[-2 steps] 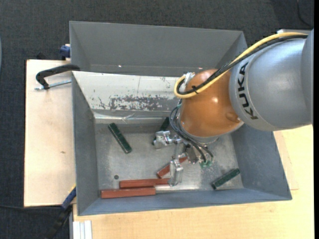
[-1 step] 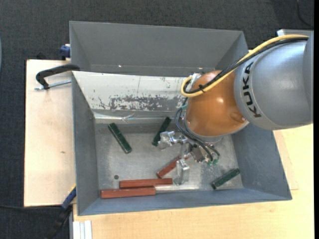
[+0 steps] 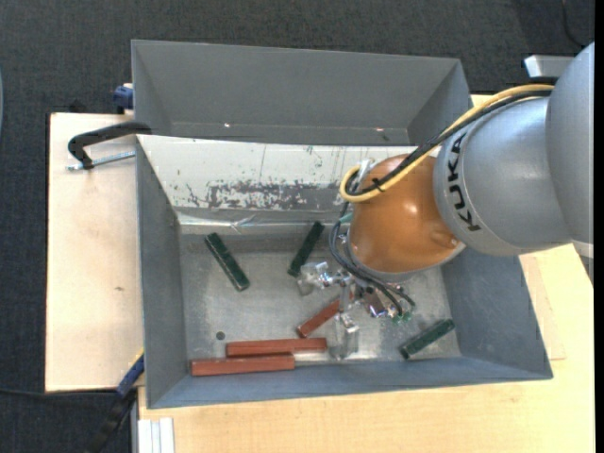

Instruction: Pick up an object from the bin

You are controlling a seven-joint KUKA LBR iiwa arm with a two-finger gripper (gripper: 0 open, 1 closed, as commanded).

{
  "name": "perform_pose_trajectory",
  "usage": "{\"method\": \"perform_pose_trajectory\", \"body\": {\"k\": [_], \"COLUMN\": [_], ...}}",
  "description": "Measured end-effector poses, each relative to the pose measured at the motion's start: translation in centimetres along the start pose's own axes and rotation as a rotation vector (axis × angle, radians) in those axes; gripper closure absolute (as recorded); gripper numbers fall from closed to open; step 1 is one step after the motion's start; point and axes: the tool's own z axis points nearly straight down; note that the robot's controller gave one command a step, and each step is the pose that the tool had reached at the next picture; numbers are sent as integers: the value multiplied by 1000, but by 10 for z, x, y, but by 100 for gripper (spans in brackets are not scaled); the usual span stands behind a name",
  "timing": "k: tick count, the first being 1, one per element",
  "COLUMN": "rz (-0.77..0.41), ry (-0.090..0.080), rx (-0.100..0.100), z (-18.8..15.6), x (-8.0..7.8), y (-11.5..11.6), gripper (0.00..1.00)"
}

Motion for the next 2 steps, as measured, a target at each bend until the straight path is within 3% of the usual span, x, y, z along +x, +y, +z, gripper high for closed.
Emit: {"method": "perform_pose_trajectory", "body": {"k": [1,2], "rz": [-8,-7], "ry": [-6,-6], "rx": [1,0], "z": [-1,-1], "x": [-4,-4], "y": [-7,-7], "gripper": [100,100]}}
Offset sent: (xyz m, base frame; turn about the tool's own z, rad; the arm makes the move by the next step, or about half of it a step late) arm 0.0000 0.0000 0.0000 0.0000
